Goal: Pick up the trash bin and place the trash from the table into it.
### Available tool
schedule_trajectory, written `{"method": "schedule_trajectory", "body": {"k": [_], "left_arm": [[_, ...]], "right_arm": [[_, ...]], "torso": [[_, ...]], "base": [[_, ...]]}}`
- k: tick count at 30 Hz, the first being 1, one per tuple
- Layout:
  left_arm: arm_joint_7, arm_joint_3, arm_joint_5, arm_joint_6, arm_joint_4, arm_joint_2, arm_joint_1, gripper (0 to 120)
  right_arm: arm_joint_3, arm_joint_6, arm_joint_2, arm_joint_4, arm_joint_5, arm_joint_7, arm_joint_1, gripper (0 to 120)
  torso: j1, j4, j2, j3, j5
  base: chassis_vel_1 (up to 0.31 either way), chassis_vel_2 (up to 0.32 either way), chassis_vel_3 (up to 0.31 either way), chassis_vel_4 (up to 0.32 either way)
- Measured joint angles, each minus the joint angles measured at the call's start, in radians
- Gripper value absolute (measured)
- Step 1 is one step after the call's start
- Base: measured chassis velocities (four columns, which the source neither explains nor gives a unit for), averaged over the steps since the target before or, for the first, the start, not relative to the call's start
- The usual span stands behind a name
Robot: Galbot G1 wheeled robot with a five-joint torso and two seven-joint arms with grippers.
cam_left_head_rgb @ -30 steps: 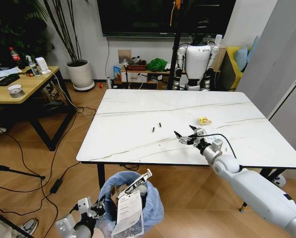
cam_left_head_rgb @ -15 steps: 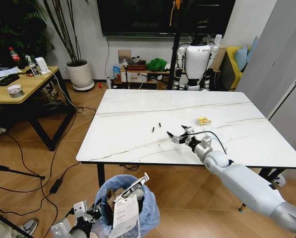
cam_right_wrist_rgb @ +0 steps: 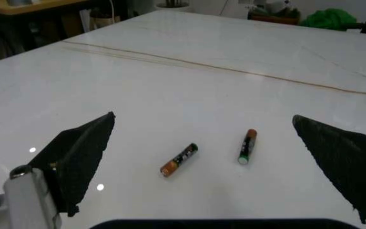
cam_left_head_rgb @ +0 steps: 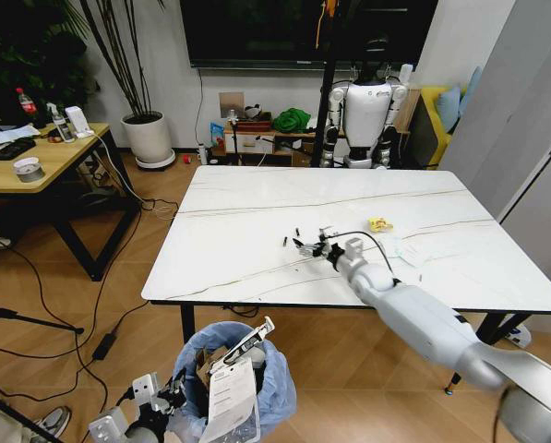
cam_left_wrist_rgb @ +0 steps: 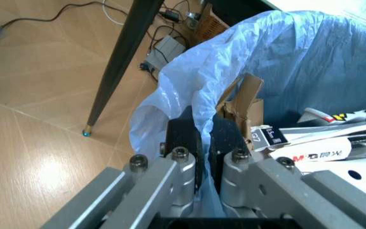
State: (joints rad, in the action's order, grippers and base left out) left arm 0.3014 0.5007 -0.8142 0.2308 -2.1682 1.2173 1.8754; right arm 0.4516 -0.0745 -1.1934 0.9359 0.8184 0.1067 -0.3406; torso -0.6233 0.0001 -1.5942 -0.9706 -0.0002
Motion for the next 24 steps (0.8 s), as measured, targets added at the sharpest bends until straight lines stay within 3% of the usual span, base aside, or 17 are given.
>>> {"method": "schedule_trajectory", "body": {"k": [7, 24], "left_arm": [[-0.004, -0.003, 0.006, -0.002, 0.009, 0.014, -0.001, 0], [-0.014, -0.009, 0.019, -0.008, 0.018, 0.03, 0.001, 0]], "right_arm": [[0.0, -0.004, -0.086, -0.159, -0.041, 0.04, 0.062, 100], [-0.051, -0.036, -0.149, -0.375, -0.135, 0.092, 0.108, 99]], "torso": [[0.0, 0.0, 0.0, 0.0, 0.0], [0.0, -0.0003, 0.0, 0.0, 0.0]], "base": [[0.0, 0.0, 0.0, 0.0], [0.0, 0.0, 0.0, 0.0]]}}
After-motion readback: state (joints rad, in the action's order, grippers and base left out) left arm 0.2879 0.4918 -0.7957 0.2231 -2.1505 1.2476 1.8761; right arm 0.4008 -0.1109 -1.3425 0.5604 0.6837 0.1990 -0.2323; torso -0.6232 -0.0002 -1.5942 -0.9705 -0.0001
